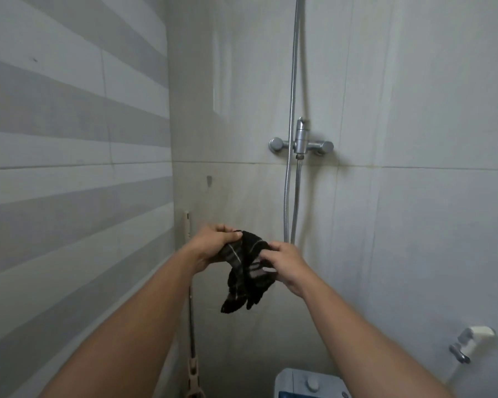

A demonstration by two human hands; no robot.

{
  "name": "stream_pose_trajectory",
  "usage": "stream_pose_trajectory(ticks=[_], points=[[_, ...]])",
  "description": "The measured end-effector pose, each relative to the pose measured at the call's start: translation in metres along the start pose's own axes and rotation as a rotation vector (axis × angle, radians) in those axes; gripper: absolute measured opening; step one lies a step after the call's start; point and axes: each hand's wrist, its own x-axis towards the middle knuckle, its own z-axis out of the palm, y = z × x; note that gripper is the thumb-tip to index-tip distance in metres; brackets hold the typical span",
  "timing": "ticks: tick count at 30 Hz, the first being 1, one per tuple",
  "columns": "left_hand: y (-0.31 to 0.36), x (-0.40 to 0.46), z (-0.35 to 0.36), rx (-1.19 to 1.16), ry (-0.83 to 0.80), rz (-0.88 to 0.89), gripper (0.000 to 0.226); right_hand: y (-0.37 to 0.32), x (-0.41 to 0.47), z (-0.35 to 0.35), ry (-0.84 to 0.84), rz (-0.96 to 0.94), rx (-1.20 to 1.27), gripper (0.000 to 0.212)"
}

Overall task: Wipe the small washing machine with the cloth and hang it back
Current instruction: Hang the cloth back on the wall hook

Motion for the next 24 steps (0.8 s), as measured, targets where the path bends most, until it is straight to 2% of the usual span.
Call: stream_pose_trajectory(ticks=[4, 6, 9, 12, 15, 17, 21, 24], points=[[0.023, 0.017, -0.027, 0.144, 0.085, 0.065, 0.006, -0.012, 0.032, 0.009, 0.027, -0.113, -0.330, 0.019], [0.032, 0.029, -0.043, 0.207, 0.141, 0.095, 0.006, -0.022, 0.046, 0.015, 0.002, -0.141, -0.279, 0.024], [0.045, 0.045, -0.063, 0.246, 0.148, 0.121, 0.006, -0.026, 0.070, 0.033, -0.148, -0.192, -0.227, 0.034], [0.059, 0.075, -0.088, 0.424, 0.180, 0.182, 0.009, -0.024, 0.117, 0.056, -0.188, -0.298, -0.288, 0.018], [0.071, 0.113, -0.121, 0.639, 0.226, 0.284, 0.003, -0.038, 0.171, 0.060, -0.140, -0.294, -0.232, 0.016], [0.068, 0.144, -0.139, 0.723, 0.220, 0.326, 0.008, -0.052, 0.209, 0.060, -0.068, -0.337, -0.263, 0.014], [0.047, 0.213, -0.146, 1.060, 0.363, 0.573, 0.021, -0.089, 0.287, 0.069, 0.064, -0.552, -0.603, 0.012], [0.035, 0.260, -0.143, 1.146, 0.436, 0.740, 0.029, -0.107, 0.328, 0.073, 0.245, -0.659, -0.827, 0.021]])
